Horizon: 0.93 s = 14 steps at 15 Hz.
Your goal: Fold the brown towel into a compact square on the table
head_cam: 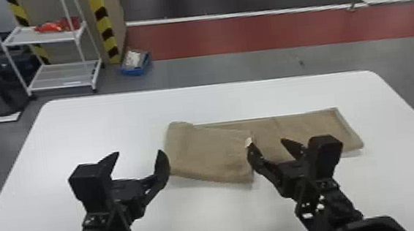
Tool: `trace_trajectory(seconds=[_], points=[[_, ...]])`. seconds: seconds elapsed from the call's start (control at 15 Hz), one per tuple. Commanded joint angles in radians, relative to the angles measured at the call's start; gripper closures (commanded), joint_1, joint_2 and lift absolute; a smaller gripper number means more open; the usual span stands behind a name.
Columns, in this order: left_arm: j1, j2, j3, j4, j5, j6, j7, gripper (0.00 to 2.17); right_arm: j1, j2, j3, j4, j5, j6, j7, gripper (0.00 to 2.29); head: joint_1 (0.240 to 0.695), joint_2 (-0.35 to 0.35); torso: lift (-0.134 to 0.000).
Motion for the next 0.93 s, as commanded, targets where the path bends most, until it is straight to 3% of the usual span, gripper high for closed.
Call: trace_trajectory(seconds=[0.0, 0.27, 0.87], points=[[0.025, 0.005, 0.021, 0.003, 0.000, -0.011, -0.014, 0.04, -0.045, 0.003, 0.042, 0.059, 0.003, 0.017, -0.010, 0.35, 0.695, 0.002, -0.112], [0.036, 0.005, 0.033, 0.011, 0.000, -0.029, -0.016, 0.04, -0.077, 0.009, 0.062, 0.099, 0.013, 0.069, -0.036, 0.35, 0.695, 0.053, -0.112], [0.030, 0.005, 0.041, 0.014, 0.003, -0.038, -0.014, 0.04, -0.089, 0.010, 0.064, 0.099, 0.013, 0.093, -0.039, 0.54, 0.695, 0.067, -0.112]])
